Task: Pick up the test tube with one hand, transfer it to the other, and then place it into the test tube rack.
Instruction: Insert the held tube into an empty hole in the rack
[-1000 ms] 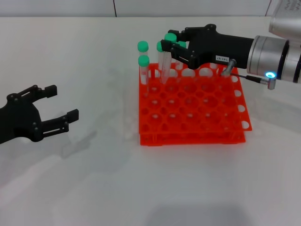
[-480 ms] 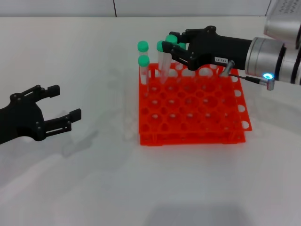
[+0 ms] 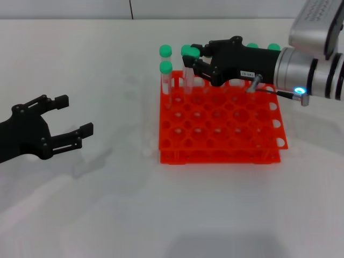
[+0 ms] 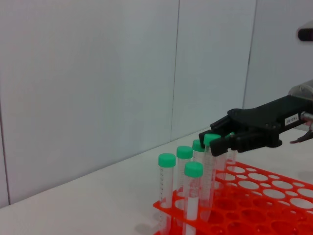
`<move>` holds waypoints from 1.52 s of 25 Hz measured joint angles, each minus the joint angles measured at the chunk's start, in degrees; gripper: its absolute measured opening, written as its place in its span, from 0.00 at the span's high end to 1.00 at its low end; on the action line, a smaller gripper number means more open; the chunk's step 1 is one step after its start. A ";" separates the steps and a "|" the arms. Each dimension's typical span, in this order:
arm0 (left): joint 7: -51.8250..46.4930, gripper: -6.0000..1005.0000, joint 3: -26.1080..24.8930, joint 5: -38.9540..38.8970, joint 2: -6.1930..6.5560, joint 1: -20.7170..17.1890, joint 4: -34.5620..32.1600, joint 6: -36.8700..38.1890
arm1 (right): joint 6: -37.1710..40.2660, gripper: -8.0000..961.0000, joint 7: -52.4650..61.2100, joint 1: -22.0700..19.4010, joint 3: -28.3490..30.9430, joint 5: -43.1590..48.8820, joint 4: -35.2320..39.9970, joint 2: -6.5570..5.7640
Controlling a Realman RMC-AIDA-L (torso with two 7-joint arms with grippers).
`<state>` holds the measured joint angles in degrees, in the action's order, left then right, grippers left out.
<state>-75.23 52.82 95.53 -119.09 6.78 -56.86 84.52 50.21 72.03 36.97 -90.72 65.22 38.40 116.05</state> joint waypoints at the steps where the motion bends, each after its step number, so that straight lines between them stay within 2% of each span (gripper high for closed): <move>1: 0.02 0.14 0.00 0.00 0.00 0.03 0.00 0.00 | -0.68 0.72 0.01 0.40 -0.71 -0.01 -0.30 -0.01; 8: 0.58 0.14 0.00 0.07 0.00 0.57 0.05 -0.10 | -1.56 0.72 0.04 2.48 -1.66 -0.12 -3.12 -0.02; 22: 0.79 0.14 0.00 0.10 0.07 0.73 0.09 -0.77 | -1.83 0.69 -0.19 2.58 -3.04 -0.03 -2.68 0.02; 27: 0.79 0.14 0.00 0.09 0.09 0.78 0.09 -0.80 | -1.35 0.46 0.06 2.30 -3.06 -0.13 -1.94 -0.10; 31: 0.78 0.14 -0.78 0.06 0.14 0.78 0.09 -0.72 | 1.28 0.45 3.33 0.16 -2.88 1.32 2.58 -0.96; 34: 0.76 0.14 -1.92 0.56 0.26 0.85 0.09 -0.34 | 5.60 0.43 8.84 -3.22 -1.45 6.47 8.77 -2.38; 35: 0.72 0.14 -2.13 0.82 0.33 1.00 0.09 -0.32 | 7.80 0.43 11.48 -5.02 -0.06 9.54 11.52 -3.03; 38: 0.46 0.14 -2.35 1.36 0.53 1.83 0.09 -0.19 | 13.86 0.42 15.05 -8.03 5.65 16.46 14.70 -3.47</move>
<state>-74.77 50.47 96.89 -118.56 8.61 -56.77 84.33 64.07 87.08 28.94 -85.07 81.68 53.10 112.57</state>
